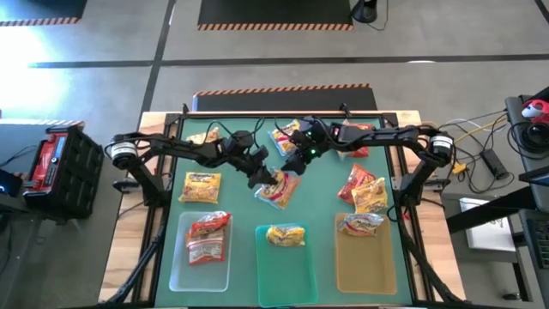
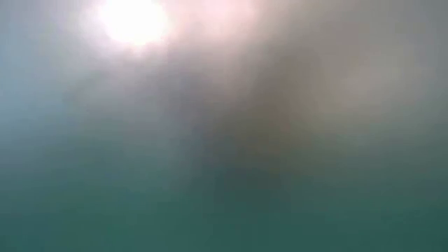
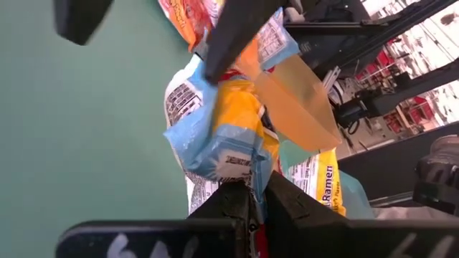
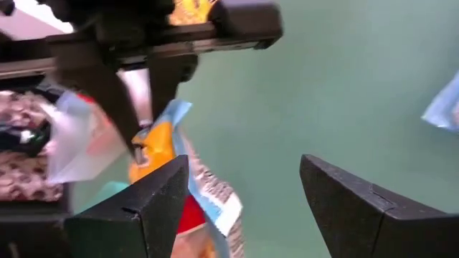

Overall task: Sort Maruchan noodles
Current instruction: Put the blue noodle pack into the yellow bin

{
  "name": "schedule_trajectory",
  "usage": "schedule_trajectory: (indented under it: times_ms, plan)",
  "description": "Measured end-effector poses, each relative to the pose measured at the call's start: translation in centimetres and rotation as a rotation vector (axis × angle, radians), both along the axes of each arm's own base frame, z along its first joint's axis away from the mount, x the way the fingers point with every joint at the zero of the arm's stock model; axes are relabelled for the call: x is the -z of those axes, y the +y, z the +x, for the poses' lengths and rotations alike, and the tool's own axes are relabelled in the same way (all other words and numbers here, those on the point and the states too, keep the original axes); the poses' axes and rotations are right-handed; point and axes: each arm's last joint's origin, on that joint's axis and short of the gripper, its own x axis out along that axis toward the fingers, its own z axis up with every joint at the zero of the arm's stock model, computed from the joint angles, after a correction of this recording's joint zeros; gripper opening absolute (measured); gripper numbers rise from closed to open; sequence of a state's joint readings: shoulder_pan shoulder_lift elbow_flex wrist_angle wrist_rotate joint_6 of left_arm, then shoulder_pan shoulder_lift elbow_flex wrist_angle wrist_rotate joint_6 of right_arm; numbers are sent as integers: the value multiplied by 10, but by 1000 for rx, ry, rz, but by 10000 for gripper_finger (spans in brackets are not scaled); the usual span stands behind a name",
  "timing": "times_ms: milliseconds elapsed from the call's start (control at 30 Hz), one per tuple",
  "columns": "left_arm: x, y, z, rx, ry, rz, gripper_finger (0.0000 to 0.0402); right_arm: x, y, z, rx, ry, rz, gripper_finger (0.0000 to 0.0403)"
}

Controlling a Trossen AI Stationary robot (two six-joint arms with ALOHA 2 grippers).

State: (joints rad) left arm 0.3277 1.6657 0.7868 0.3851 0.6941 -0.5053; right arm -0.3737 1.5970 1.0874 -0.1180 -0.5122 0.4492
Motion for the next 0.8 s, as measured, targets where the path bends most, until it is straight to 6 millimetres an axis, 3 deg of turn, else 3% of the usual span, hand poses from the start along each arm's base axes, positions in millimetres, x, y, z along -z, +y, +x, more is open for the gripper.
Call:
schedule_trajectory:
  times_ms: [167,400,800]
  plan:
    - [0,0,0,0,0,0,0,-2,3,0,-91,-34,56,282]
    - [-1,0,0,5,-8,5,0,-3,5,1,-242,-116,-61,312]
    - [-8,8,3,-31,-115,99,0,-5,6,3,-261,-152,-95,311]
